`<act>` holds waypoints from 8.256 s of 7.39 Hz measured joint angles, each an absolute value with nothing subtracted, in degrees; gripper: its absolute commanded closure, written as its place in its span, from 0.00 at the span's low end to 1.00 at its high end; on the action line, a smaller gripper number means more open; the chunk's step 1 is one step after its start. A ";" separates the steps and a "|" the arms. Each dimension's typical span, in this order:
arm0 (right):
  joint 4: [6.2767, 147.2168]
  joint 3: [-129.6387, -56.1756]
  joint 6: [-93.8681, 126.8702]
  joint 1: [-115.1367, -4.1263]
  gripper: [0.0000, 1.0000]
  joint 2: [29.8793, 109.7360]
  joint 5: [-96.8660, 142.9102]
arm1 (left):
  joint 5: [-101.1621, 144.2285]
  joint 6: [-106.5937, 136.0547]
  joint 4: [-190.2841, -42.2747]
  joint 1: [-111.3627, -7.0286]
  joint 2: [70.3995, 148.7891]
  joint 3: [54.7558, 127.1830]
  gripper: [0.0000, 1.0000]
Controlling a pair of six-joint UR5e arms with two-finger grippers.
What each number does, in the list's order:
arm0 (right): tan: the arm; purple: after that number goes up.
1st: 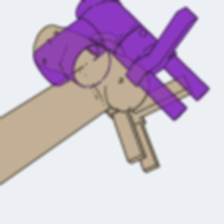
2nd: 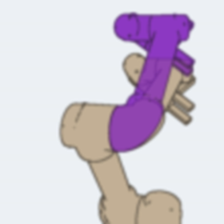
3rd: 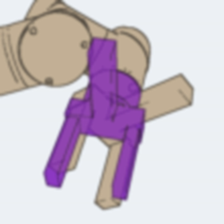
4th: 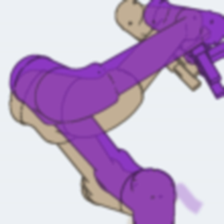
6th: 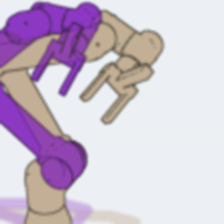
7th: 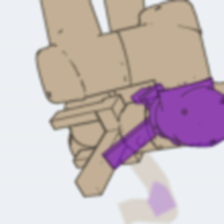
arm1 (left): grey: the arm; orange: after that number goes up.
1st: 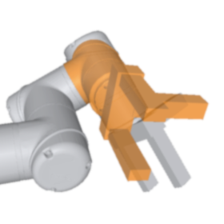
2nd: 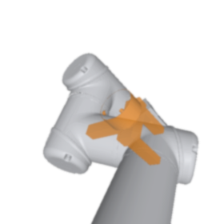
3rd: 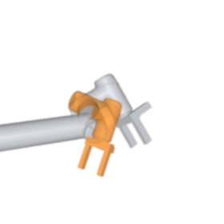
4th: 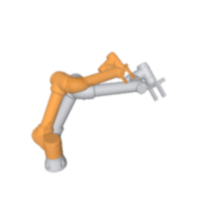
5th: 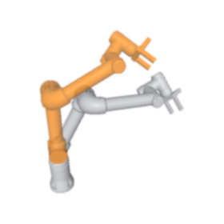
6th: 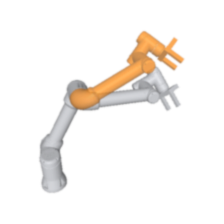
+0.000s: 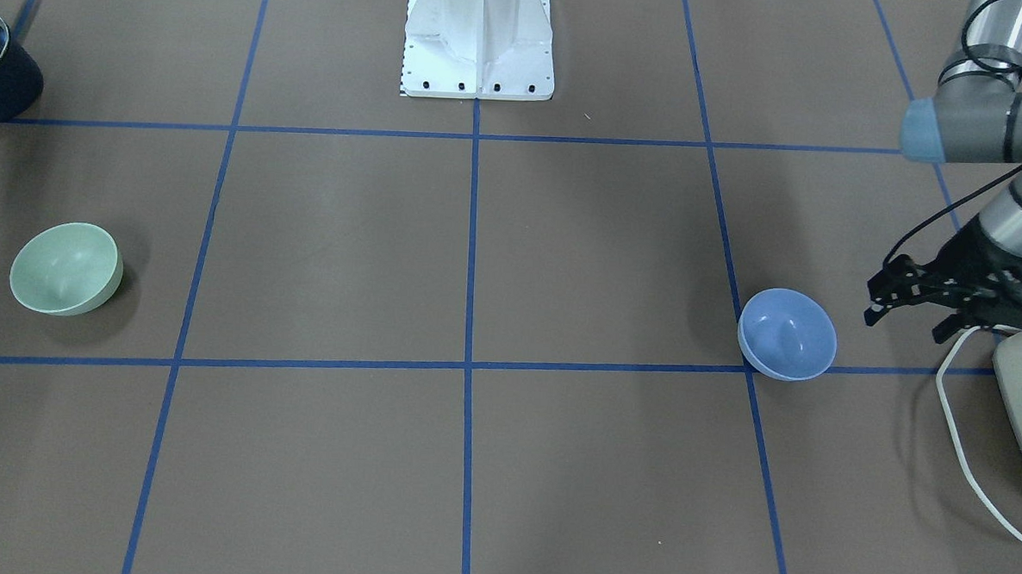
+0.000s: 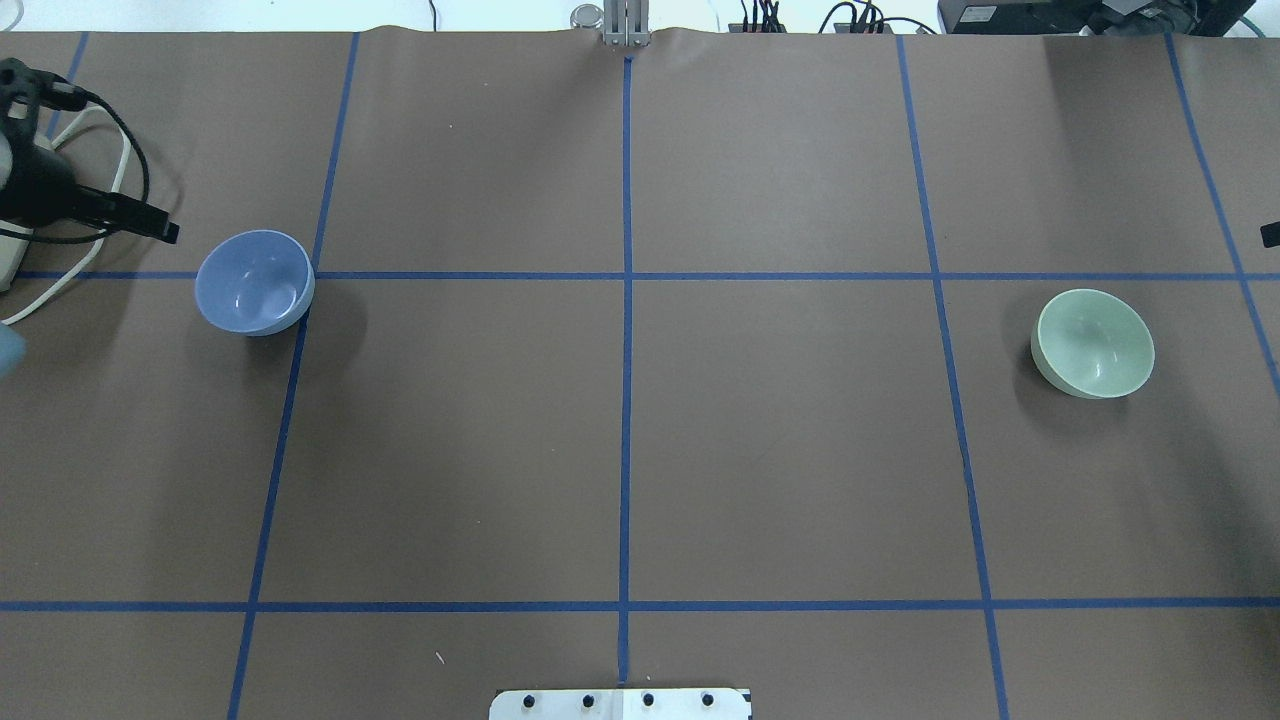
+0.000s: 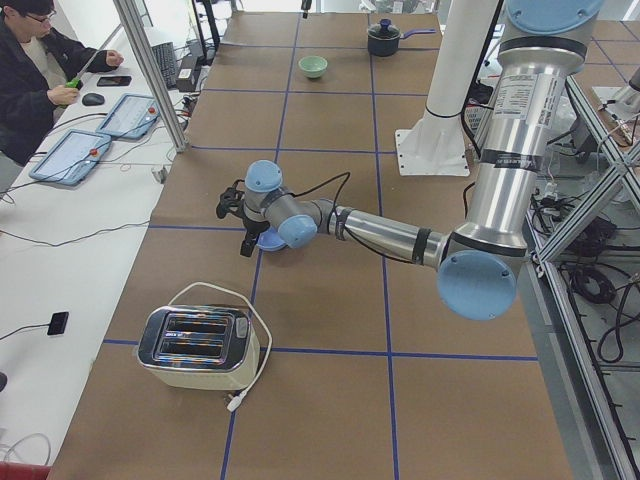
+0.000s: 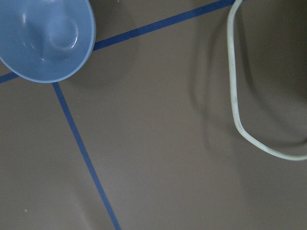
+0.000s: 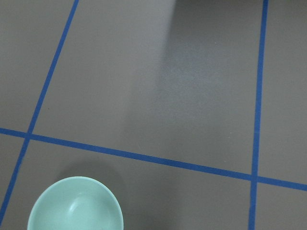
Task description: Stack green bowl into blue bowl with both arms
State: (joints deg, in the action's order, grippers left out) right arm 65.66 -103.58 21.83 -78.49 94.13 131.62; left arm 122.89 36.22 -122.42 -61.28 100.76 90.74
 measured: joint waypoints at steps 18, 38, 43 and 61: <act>65.57 -103.30 22.23 -78.13 0.00 94.09 131.28 | 114.25 59.54 -107.86 -41.07 120.17 96.59 1.00; 66.29 -102.62 22.23 -70.33 0.00 94.90 126.16 | 129.27 6.28 -76.75 -74.50 112.76 105.75 0.01; 65.69 -96.54 22.15 -63.27 0.11 92.24 123.36 | 130.42 -28.12 -72.78 -95.45 104.31 94.85 0.01; 83.67 -107.46 56.68 -53.83 1.00 66.77 129.56 | 139.10 -5.89 -93.73 -98.71 90.09 94.40 0.01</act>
